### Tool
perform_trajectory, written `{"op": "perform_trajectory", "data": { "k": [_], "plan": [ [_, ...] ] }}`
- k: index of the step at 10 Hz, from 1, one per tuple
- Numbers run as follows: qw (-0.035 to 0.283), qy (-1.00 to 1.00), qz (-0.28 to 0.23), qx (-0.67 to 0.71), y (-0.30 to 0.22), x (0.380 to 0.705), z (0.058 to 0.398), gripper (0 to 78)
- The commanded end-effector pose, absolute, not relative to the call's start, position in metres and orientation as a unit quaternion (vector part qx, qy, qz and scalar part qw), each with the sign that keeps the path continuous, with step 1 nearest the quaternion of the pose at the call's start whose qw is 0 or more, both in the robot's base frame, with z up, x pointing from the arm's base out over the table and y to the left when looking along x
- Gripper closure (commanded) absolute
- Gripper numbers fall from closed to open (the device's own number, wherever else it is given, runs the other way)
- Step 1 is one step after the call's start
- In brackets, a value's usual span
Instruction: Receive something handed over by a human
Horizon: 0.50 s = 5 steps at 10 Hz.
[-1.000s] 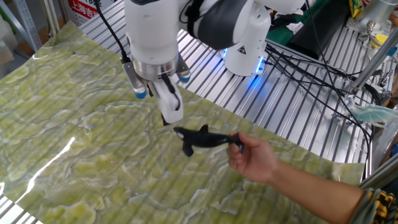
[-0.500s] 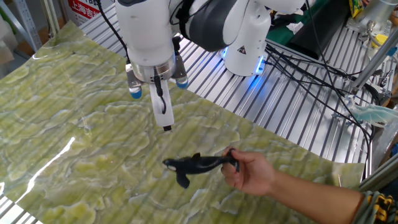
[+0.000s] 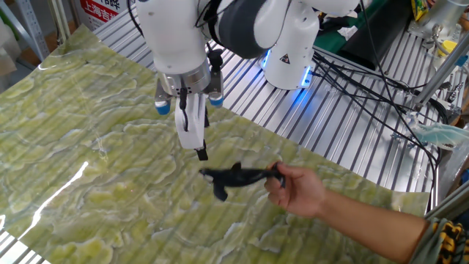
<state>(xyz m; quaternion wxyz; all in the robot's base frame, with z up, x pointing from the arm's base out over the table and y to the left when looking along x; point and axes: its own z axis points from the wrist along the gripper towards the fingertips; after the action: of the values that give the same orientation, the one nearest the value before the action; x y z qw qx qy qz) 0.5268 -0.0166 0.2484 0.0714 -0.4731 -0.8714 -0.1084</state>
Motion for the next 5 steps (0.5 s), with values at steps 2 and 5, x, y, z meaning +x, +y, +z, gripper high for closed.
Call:
{"op": "perform_trajectory", "data": {
  "k": [2, 5],
  "plan": [
    [0.020, -0.805, -0.180, -0.565, 0.004, 0.533, 0.251, 0.3],
    [0.052, -0.798, -0.221, -0.559, 0.018, 0.539, 0.240, 0.3]
  ]
}}
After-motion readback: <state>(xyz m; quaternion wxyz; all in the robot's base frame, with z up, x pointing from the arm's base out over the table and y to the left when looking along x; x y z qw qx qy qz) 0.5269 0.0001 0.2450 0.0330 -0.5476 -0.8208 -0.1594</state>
